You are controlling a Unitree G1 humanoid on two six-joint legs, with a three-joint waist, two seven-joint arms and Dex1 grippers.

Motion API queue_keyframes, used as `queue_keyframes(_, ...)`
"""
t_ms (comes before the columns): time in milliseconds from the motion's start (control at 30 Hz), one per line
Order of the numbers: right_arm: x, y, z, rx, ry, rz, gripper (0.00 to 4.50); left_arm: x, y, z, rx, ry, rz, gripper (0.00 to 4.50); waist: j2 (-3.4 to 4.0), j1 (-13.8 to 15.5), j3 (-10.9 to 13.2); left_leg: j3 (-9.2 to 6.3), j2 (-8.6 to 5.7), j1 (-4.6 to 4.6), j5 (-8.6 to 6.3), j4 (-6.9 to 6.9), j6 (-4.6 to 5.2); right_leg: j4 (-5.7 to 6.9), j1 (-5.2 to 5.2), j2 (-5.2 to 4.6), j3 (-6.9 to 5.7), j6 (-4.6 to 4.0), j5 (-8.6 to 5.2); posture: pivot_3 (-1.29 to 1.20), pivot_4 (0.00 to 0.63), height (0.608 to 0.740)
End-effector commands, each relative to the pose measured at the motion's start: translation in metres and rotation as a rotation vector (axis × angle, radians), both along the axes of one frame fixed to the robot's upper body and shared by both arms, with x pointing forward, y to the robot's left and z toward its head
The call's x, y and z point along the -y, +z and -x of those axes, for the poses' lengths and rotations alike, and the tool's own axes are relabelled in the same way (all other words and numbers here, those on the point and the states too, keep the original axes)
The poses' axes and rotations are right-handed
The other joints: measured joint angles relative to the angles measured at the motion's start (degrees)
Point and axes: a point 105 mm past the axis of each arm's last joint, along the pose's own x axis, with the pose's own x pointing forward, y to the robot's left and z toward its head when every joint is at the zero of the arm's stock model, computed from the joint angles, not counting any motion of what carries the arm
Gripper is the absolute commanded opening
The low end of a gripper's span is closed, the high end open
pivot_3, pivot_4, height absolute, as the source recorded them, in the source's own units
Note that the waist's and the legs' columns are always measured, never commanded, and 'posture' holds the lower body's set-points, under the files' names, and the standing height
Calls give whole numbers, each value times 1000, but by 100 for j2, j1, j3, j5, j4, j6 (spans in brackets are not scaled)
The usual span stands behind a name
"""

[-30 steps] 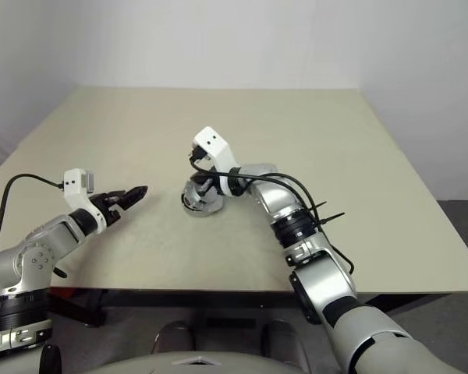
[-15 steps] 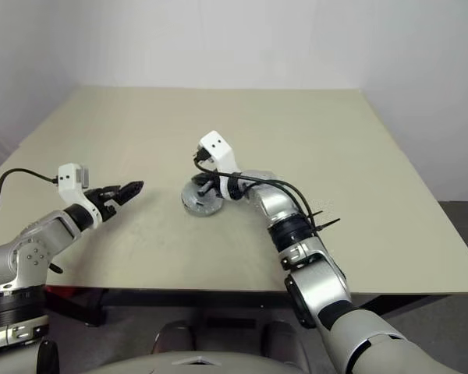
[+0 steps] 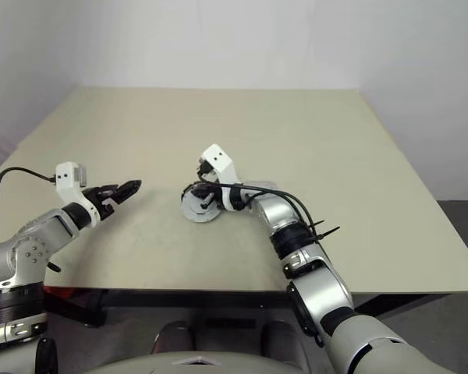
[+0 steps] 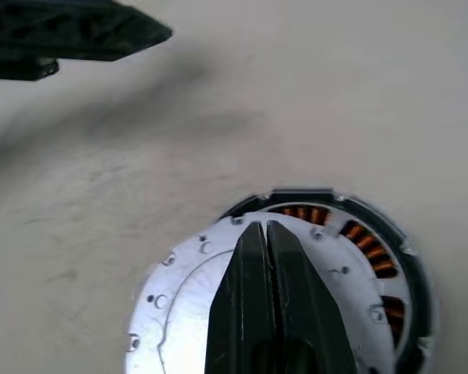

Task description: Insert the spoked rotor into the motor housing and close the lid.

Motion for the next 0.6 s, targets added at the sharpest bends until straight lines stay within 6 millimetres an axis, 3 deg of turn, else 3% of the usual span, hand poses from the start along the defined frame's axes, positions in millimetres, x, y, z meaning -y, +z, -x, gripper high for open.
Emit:
queue_keyframes(33,0,-23,2,-36,-3,48,18,-7,20,-2,61,15,-23,4500,0,-8,-1,0,-1,4,-1,0,1,0,6,0,1,0,0,0,0,740)
queue_keyframes(167,1,-21,-2,-12,-10,28,18,-8,20,0,57,14,-31,4500,0,-6,-1,0,-1,44,-8,-1,12,2,34,0,1,2,-1,0,0,740)
queue_keyframes(267,0,-1,-7,-1,-18,-74,18,-8,18,-1,55,15,-28,4500,1,-5,-1,0,-1,56,-8,-1,12,1,44,-1,1,40,-24,0,0,740)
queue_keyframes(400,2,39,-9,118,25,-210,18,-2,17,-5,55,1,-19,4500,2,9,1,0,0,46,-7,-1,12,2,38,-1,-1,18,-11,0,0,740)
queue_keyframes(500,9,49,-7,162,64,-224,18,3,16,-7,55,-13,-14,4500,1,14,0,0,0,27,-8,-4,14,-4,26,-1,-4,2,-2,0,0,740)
queue_keyframes(600,15,48,-7,171,77,-219,585,6,14,-9,51,-23,-16,4500,0,5,-1,0,0,11,-8,-3,13,-12,18,-2,-6,2,-1,0,0,740)
